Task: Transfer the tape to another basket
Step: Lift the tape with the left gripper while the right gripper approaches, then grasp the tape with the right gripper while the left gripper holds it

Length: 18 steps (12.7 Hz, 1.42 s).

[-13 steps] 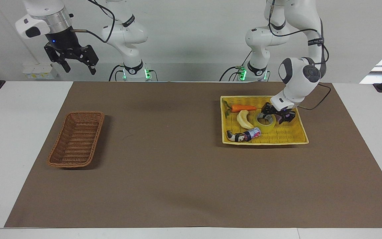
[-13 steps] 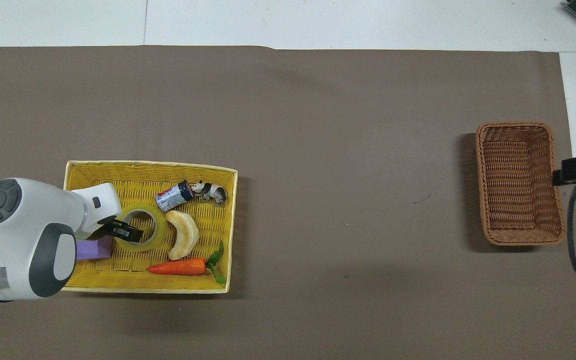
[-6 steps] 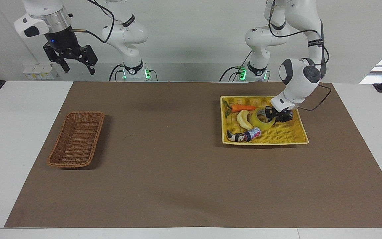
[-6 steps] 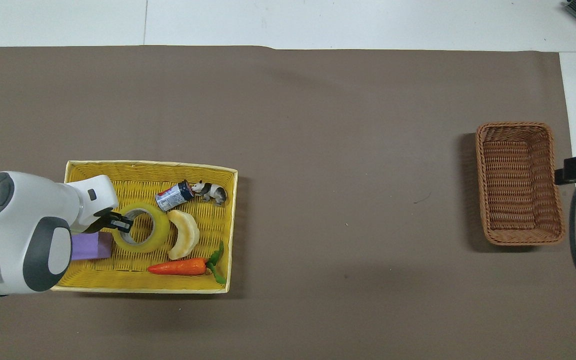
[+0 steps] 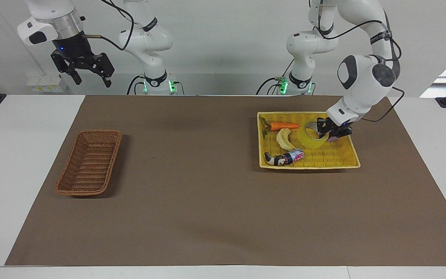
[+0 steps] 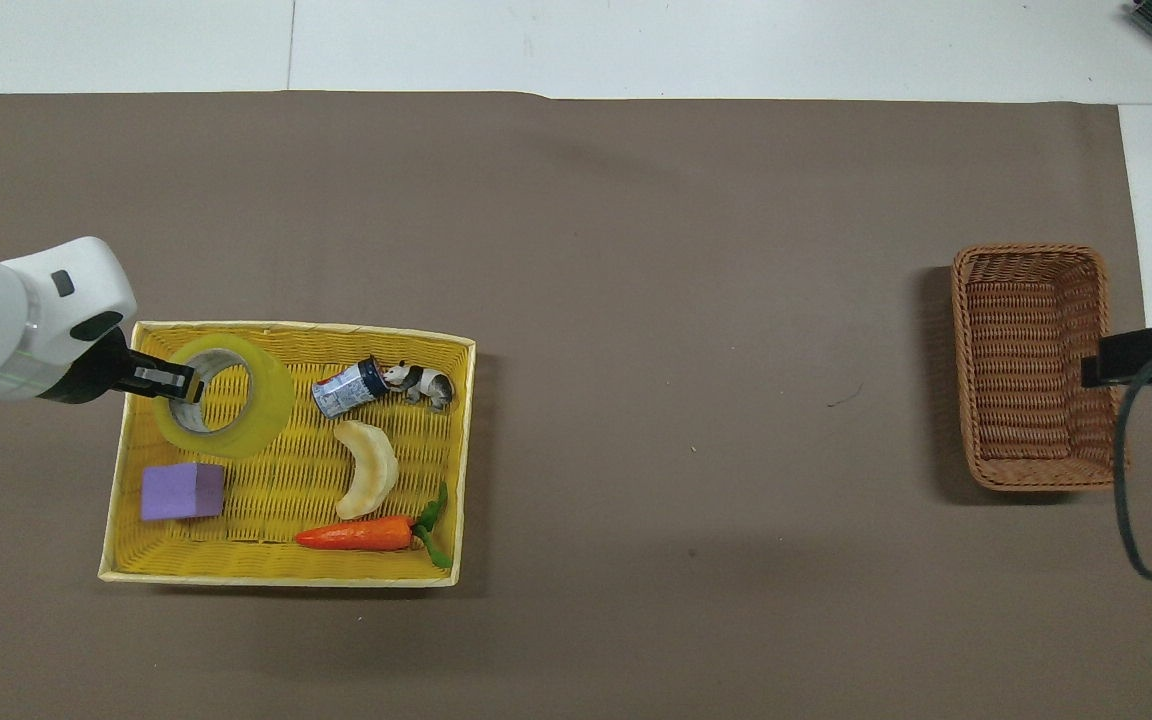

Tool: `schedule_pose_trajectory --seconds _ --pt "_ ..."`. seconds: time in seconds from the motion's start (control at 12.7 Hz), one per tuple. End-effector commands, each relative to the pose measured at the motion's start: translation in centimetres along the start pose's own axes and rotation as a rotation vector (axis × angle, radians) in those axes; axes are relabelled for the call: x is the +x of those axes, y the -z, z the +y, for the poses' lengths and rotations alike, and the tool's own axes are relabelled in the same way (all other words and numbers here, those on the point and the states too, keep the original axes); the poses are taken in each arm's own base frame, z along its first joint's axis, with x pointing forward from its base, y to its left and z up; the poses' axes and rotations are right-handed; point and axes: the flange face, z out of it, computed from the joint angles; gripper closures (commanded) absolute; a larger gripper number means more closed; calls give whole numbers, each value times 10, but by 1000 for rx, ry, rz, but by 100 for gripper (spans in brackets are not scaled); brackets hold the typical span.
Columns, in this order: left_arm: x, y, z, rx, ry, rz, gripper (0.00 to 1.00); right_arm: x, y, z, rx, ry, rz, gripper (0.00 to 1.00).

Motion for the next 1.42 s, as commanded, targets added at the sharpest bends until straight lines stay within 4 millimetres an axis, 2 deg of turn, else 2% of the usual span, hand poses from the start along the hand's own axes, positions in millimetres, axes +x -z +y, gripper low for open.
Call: schedule_pose_trajectory --seconds 0.0,0.16,0.31,0.47,0.55,0.63,0.71,0.79,0.94,1.02,1.1,1.34 --pt "9 29 8 -18 119 32 100 -6 -9 -16 55 70 1 0" --pt "16 25 23 -93 243 43 100 -7 -11 -66 102 206 50 0" --pt "16 25 36 -196 275 31 100 -15 -7 -115 116 265 92 0" --pt "12 24 61 -212 242 -21 100 -20 -11 -140 152 214 80 0" --pt "9 33 70 -208 214 -41 100 -17 -12 -150 248 176 80 0" --pt "9 34 85 -216 188 -68 100 -14 -14 -159 310 146 83 0" --pt "6 29 98 -222 158 -59 100 -12 -17 -176 337 144 97 0" --pt "12 28 111 -253 147 -19 100 -16 -19 -195 346 149 106 0" --pt "13 30 148 -354 114 -2 100 -26 -27 -228 352 184 96 0" --pt "18 32 163 -380 99 38 100 -30 -33 -236 372 198 74 0" --pt "18 32 191 -388 65 66 100 -34 -40 -243 421 183 39 0" --pt "8 33 256 -420 2 101 100 -44 -55 -258 443 196 -12 0"
